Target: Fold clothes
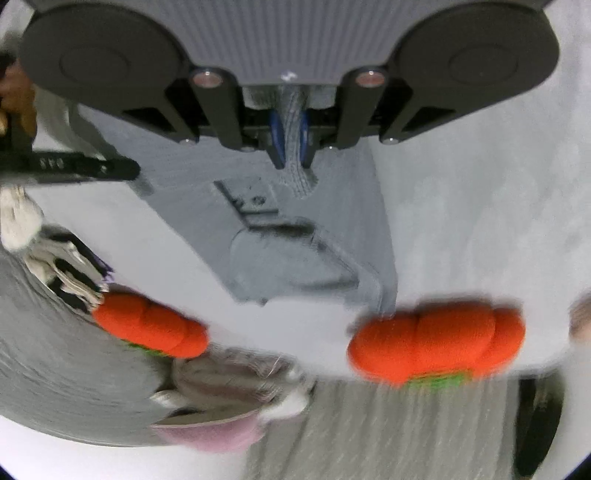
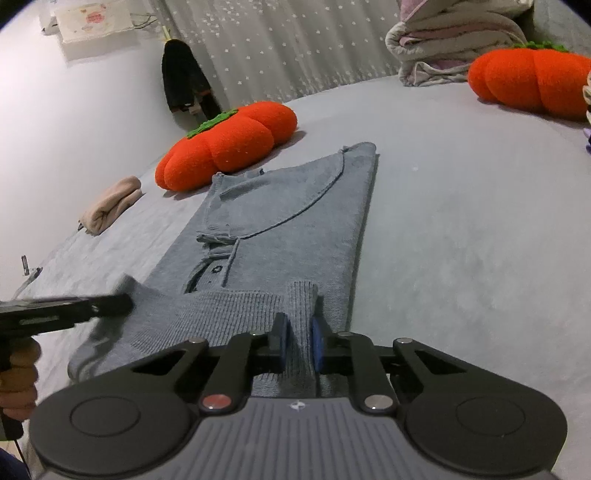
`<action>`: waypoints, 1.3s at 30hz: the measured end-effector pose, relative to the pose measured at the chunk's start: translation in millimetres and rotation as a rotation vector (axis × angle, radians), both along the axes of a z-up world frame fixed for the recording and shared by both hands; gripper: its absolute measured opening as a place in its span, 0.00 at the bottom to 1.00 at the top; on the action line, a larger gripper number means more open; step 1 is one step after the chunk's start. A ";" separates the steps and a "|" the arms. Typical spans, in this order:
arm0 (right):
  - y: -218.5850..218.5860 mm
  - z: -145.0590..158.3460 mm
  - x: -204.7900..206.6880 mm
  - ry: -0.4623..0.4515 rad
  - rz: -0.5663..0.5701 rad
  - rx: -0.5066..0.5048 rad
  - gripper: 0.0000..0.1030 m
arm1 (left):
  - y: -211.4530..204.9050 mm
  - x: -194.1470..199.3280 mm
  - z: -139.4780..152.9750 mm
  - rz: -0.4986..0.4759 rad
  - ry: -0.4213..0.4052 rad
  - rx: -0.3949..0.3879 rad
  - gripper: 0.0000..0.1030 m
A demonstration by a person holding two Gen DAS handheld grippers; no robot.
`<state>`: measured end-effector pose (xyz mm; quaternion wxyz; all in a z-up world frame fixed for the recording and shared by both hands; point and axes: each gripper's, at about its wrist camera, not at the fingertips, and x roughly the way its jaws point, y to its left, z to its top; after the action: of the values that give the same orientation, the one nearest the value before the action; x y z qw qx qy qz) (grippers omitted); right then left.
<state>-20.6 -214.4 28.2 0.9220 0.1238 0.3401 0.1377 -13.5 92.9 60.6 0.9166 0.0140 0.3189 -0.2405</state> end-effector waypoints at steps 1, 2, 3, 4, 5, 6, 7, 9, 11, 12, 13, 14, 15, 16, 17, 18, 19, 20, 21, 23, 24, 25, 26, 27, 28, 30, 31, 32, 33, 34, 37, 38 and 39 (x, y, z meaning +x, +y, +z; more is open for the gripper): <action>1.1 0.6 -1.0 -0.004 0.005 -0.010 0.15 | -1.8 -8.9 2.2 -0.025 -0.047 0.019 0.09; 2.7 0.5 -1.3 -0.005 0.009 -0.022 0.15 | -3.7 -17.7 4.3 -0.050 -0.093 0.037 0.09; 4.4 0.4 -1.6 -0.007 0.013 -0.034 0.15 | -6.8 -25.8 5.6 -0.078 -0.124 0.053 0.09; 5.4 0.1 -1.6 -0.006 0.015 -0.041 0.15 | -10.7 -33.9 6.5 -0.106 -0.152 0.068 0.09; 6.2 -0.2 -1.4 -0.003 0.014 -0.046 0.15 | -15.3 -41.9 6.6 -0.137 -0.177 0.085 0.09; 6.9 -0.4 -1.0 -0.002 0.012 -0.053 0.15 | -20.0 -49.7 6.6 -0.168 -0.202 0.102 0.10; 8.3 -0.4 -1.3 -0.004 0.014 -0.062 0.16 | -25.6 -55.0 5.6 -0.187 -0.217 0.119 0.10; 11.1 -0.3 -2.0 -0.009 0.018 -0.082 0.16 | -37.0 -65.4 3.7 -0.224 -0.247 0.154 0.10; 13.1 -0.7 -2.7 -0.014 0.021 -0.098 0.16 | -48.4 -72.2 0.0 -0.249 -0.269 0.193 0.10; 13.7 -1.0 -3.0 -0.016 0.022 -0.104 0.16 | -54.0 -75.6 -1.8 -0.262 -0.280 0.213 0.10; 14.2 -1.4 -3.3 -0.018 0.023 -0.109 0.16 | -59.5 -78.9 -3.7 -0.274 -0.290 0.232 0.10; 13.9 -1.5 -3.4 -0.018 0.023 -0.109 0.16 | -61.8 -80.7 -5.5 -0.279 -0.293 0.241 0.10; 13.6 -1.6 -3.6 -0.017 0.022 -0.109 0.16 | -64.1 -82.6 -7.3 -0.285 -0.295 0.250 0.10; 13.7 -1.1 -3.7 -0.017 0.020 -0.116 0.17 | -66.2 -84.3 -9.1 -0.290 -0.297 0.259 0.10; 13.8 -0.5 -3.8 -0.016 0.019 -0.123 0.21 | -66.6 -84.3 -10.1 -0.289 -0.295 0.263 0.10; 15.0 1.8 -4.3 -0.017 0.014 -0.142 0.22 | -67.0 -84.4 -11.1 -0.288 -0.292 0.268 0.10; 16.3 4.3 -4.8 -0.019 0.010 -0.163 0.26 | -67.2 -84.6 -11.3 -0.286 -0.294 0.271 0.10; 18.3 8.0 -6.5 -0.032 0.005 -0.182 0.28 | -67.5 -84.7 -11.5 -0.284 -0.295 0.274 0.10; 19.7 12.1 -8.9 -0.046 0.006 -0.187 0.29 | -67.9 -84.2 -11.5 -0.284 -0.296 0.277 0.10; 17.5 18.7 -9.6 -0.039 0.030 -0.101 0.29 | -68.5 -83.1 -11.4 -0.284 -0.299 0.281 0.10; 13.9 21.1 -8.2 -0.015 0.052 0.001 0.30 | -68.8 -82.5 -11.3 -0.284 -0.300 0.284 0.10; 11.2 21.7 -6.2 0.007 0.071 0.082 0.30 | -69.1 -82.1 -11.1 -0.285 -0.302 0.287 0.10; 8.7 22.2 -4.2 0.028 0.090 0.162 0.30 | -69.3 -81.7 -10.9 -0.285 -0.304 0.290 0.10; 6.9 20.1 0.3 0.067 0.114 0.244 0.30 | -69.8 -81.5 -11.1 -0.286 -0.305 0.293 0.10; 5.2 17.7 5.0 0.107 0.138 0.325 0.32 | -70.0 -81.5 -11.1 -0.287 -0.308 0.297 0.10; 3.8 10.0 14.5 0.182 0.152 0.463 0.33 | -70.1 -81.5 -11.2 -0.287 -0.315 0.305 0.10; 3.9 7.2 17.7 0.202 0.150 0.508 0.33 | -70.0 -81.5 -11.3 -0.288 -0.318 0.308 0.10; 5.4 5.1 20.4 0.220 0.150 0.535 0.34 | -70.1 -82.0 -11.4 -0.289 -0.323 0.312 0.10; 9.0 3.3 23.3 0.239 0.156 0.543 0.34 | -70.5 -82.8 -11.4 -0.290 -0.328 0.317 0.10; 12.5 2.3 26.0 0.252 0.161 0.536 0.34 | -70.9 -83.9 -11.9 -0.293 -0.334 0.324 0.11; 22.6 -3.9 33.1 0.300 0.163 0.533 0.34 | -71.6 -85.5 -14.4 -0.301 -0.348 0.344 0.11; 23.3 -7.0 33.9 0.310 0.161 0.553 0.34 | -71.7 -85.8 -15.4 -0.304 -0.351 0.351 0.11; 23.3 -8.7 33.7 0.312 0.162 0.563 0.33 | -71.9 -85.4 -16.2 -0.305 -0.351 0.354 0.11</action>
<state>13.1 -191.1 19.5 0.7743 0.3662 0.4346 0.2784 -98.9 21.0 44.4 0.8943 0.2629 0.1868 -0.3102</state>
